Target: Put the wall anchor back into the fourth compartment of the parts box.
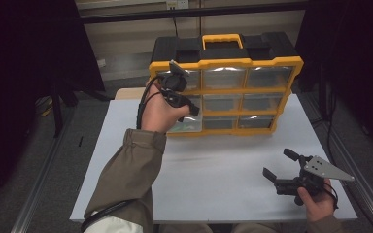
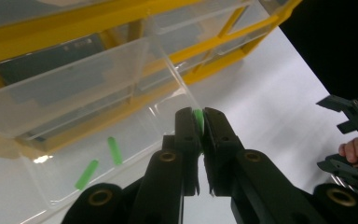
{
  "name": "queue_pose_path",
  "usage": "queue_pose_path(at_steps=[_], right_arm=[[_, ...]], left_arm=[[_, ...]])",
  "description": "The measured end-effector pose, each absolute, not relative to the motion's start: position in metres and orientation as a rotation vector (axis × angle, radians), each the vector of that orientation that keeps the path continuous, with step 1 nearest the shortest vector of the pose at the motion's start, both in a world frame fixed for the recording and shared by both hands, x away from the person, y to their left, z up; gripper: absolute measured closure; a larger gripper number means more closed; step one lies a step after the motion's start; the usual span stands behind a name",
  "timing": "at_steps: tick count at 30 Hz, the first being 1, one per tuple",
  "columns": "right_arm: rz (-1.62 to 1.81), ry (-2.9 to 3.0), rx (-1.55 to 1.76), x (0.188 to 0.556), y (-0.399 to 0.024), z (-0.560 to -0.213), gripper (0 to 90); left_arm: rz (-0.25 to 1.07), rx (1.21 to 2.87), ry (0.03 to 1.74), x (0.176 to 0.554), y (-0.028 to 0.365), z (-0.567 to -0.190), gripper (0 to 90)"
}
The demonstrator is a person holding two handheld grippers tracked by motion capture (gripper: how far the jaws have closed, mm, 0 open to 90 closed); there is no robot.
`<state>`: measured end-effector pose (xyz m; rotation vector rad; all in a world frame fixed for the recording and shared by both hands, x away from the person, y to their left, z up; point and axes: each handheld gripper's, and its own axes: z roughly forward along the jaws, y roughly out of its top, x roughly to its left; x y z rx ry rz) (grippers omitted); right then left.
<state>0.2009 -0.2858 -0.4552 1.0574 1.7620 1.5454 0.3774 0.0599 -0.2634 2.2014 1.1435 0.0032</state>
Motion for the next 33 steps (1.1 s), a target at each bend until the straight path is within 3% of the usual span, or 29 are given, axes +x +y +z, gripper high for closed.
queue_pose_path(at_steps=[33], right_arm=[[1.546,1.766,1.050,0.202,-0.287,-0.455,0.0]], left_arm=[[0.194,2.176,1.302,0.394,0.073,-0.275,85.1]])
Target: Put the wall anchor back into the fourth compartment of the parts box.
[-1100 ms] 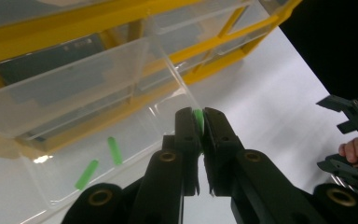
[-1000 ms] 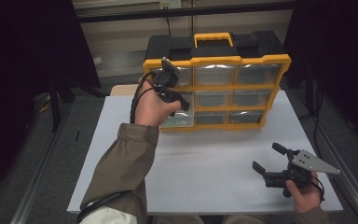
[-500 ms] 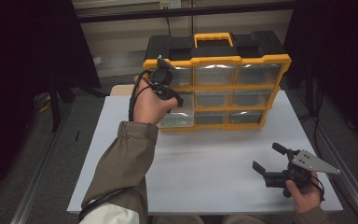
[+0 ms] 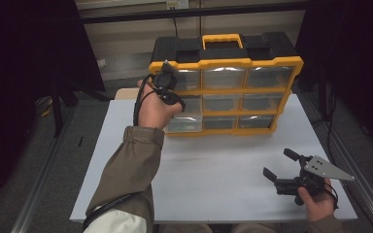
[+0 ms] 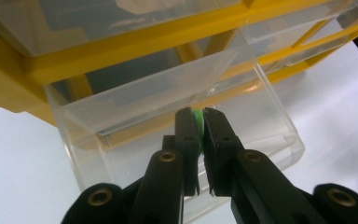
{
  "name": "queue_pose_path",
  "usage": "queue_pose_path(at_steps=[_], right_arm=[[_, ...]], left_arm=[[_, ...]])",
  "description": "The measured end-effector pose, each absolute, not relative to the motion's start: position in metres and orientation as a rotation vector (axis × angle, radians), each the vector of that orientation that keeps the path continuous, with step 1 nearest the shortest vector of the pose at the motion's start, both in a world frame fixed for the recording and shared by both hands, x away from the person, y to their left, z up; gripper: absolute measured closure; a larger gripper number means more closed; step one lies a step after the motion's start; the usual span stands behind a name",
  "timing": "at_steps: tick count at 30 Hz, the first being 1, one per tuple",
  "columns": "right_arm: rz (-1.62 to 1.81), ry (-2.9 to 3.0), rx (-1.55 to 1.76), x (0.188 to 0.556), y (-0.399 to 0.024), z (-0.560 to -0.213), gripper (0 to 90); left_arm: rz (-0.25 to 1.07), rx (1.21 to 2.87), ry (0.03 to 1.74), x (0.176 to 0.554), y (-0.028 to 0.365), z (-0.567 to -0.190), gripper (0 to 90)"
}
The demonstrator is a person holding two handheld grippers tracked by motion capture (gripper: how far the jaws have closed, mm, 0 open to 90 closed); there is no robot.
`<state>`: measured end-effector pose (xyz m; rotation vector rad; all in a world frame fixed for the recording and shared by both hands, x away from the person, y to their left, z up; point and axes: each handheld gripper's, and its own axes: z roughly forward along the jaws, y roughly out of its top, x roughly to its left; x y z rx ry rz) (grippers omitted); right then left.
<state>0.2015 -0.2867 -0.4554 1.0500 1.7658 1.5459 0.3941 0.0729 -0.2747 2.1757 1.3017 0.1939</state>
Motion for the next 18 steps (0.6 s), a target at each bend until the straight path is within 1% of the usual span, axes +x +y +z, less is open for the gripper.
queue_pose_path(at_steps=[4,11,12,14,18], right_arm=[[1.543,1.765,1.051,0.2012,-0.2869,-0.4553,0.0],[1.546,1.765,1.053,0.2015,-0.2863,-0.4554,0.0],[1.547,1.765,1.052,0.2015,-0.2864,-0.4554,0.0],[1.549,1.763,1.055,0.2014,-0.2861,-0.4554,0.0],[1.545,1.769,1.052,0.2012,-0.2864,-0.4555,0.0]], left_arm=[[0.220,2.173,1.308,0.3951,0.0747,-0.2757,84.9],[0.228,2.152,1.311,0.3956,0.0770,-0.2775,84.2],[0.225,2.151,1.311,0.3956,0.0770,-0.2778,83.0],[0.222,2.157,1.295,0.3957,0.0776,-0.2784,77.2],[0.188,2.153,1.289,0.3943,0.0769,-0.2775,78.6]])
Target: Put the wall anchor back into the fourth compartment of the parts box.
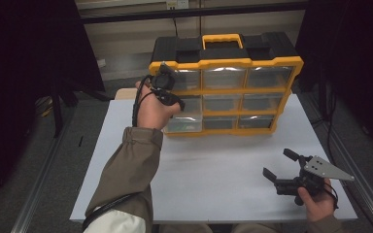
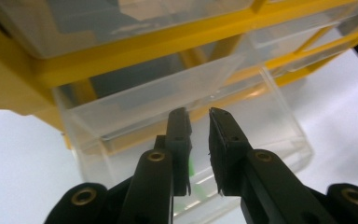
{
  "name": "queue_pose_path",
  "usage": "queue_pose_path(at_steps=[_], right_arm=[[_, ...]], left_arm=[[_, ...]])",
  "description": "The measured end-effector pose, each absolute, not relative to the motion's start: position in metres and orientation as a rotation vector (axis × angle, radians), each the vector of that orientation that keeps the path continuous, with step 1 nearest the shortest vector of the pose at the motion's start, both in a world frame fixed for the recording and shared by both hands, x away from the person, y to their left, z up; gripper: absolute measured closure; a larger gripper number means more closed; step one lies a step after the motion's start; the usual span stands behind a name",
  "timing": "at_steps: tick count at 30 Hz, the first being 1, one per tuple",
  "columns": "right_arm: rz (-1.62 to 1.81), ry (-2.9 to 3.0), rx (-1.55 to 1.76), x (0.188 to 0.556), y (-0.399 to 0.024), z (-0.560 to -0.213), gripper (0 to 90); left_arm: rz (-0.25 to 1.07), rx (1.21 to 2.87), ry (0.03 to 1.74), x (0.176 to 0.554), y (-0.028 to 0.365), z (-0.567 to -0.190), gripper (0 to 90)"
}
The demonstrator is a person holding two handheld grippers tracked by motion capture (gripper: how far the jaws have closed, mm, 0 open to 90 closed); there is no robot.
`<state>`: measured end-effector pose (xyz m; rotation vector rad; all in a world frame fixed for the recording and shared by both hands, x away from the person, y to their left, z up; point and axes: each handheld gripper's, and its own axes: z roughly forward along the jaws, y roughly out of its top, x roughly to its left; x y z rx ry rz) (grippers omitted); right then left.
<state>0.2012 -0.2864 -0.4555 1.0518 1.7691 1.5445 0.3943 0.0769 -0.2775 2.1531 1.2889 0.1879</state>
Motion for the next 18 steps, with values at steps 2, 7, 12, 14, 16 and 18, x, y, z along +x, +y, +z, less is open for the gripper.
queue_pose_path(at_steps=[2,7,12,14,16,18], right_arm=[[1.545,1.769,1.053,0.201,-0.286,-0.455,0.0],[1.547,1.765,1.057,0.201,-0.286,-0.455,0.0],[1.546,1.771,1.053,0.201,-0.286,-0.455,0.0],[1.546,1.771,1.053,0.201,-0.286,-0.455,0.0],[1.545,1.771,1.052,0.201,-0.286,-0.455,0.0],[1.546,1.772,1.052,0.201,-0.286,-0.455,0.0]], left_arm=[[0.176,2.159,1.276,0.393,0.076,-0.276,78.7],[0.149,2.150,1.251,0.389,0.072,-0.274,78.5],[0.135,2.152,1.214,0.384,0.067,-0.270,79.0],[0.119,2.146,1.195,0.382,0.065,-0.269,80.3],[0.110,2.156,1.182,0.381,0.063,-0.268,82.1],[0.100,2.153,1.167,0.379,0.062,-0.267,84.3]])
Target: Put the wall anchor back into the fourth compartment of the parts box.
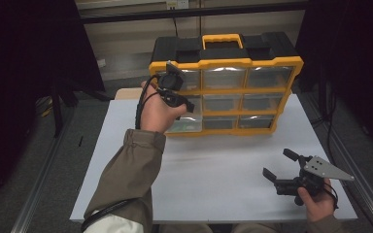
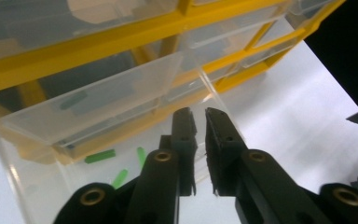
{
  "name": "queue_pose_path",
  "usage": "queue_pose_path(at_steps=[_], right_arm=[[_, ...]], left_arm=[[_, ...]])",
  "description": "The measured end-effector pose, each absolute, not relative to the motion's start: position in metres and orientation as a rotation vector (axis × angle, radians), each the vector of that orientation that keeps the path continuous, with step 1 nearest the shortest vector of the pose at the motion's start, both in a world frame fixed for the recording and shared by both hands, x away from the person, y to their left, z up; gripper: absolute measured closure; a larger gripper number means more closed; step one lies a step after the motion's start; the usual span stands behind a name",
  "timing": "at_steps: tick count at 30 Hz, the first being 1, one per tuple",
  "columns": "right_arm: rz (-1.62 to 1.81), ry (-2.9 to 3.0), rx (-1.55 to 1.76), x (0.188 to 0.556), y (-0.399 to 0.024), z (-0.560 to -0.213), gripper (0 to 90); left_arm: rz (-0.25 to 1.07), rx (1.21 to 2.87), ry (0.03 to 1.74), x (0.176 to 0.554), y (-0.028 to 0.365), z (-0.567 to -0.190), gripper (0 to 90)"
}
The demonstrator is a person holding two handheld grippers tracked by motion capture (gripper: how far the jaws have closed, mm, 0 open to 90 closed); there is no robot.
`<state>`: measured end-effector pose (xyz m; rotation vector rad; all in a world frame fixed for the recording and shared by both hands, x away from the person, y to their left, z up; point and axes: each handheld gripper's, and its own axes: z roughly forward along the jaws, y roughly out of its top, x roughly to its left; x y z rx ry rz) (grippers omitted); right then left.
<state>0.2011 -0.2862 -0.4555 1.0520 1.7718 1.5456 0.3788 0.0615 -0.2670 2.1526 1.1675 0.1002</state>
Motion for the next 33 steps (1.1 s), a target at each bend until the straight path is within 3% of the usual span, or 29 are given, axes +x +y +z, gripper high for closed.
queue_pose_path(at_steps=[6,33], right_arm=[[1.545,1.773,1.051,0.201,-0.286,-0.456,0.0],[1.549,1.780,1.043,0.201,-0.286,-0.456,0.0]], left_arm=[[0.076,2.171,1.128,0.373,0.056,-0.265,90.0],[-0.030,2.210,1.040,0.362,0.046,-0.281,90.0]])
